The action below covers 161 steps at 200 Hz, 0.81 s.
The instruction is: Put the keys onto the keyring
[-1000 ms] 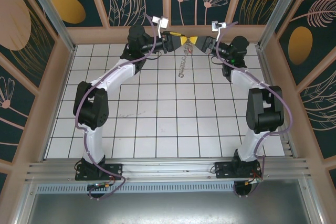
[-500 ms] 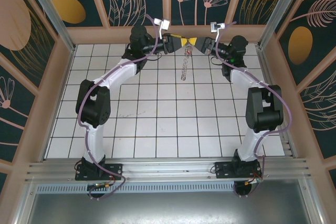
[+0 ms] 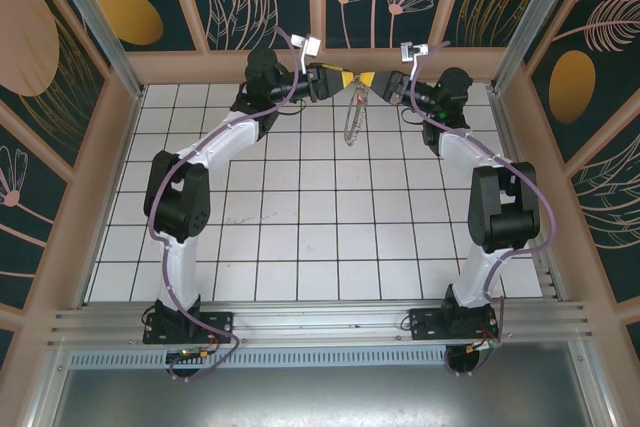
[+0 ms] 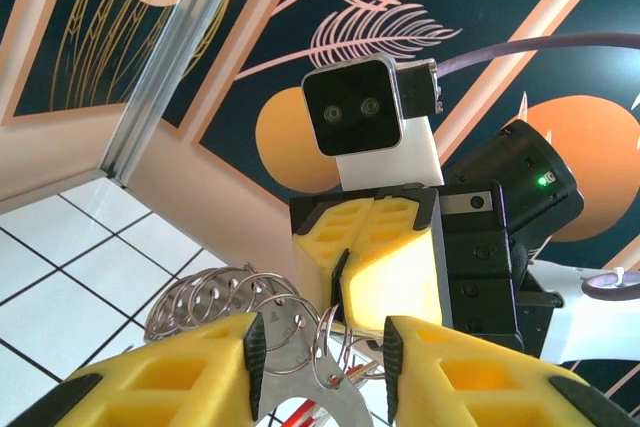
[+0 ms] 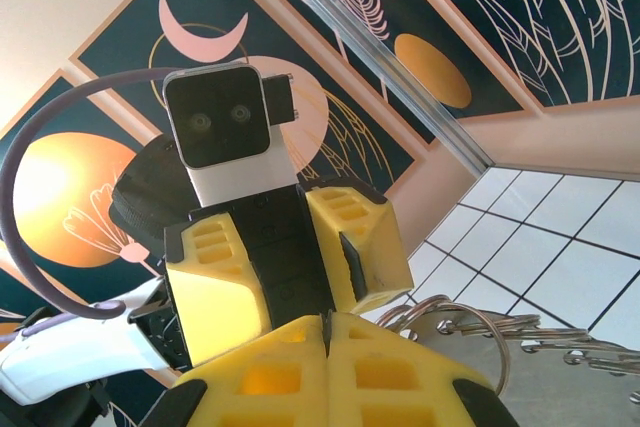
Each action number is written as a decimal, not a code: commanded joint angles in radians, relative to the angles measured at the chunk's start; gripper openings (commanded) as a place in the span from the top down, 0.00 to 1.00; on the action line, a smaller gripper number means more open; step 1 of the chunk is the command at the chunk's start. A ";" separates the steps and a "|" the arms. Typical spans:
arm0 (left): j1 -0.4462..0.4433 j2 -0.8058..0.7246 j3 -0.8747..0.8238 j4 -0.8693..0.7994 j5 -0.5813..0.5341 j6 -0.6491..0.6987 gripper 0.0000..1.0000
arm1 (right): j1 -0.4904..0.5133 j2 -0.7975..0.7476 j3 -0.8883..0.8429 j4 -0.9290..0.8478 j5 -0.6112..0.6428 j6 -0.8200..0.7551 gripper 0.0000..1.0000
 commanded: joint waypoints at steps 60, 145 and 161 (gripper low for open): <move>0.002 0.032 -0.003 0.196 0.054 -0.141 0.68 | 0.005 -0.016 0.038 0.096 -0.012 0.023 1.00; -0.001 0.034 -0.031 0.223 0.055 -0.158 0.69 | 0.015 -0.003 0.049 0.106 -0.009 0.031 1.00; -0.001 0.040 -0.031 0.238 0.057 -0.169 0.69 | 0.014 -0.003 0.049 0.106 -0.008 0.031 1.00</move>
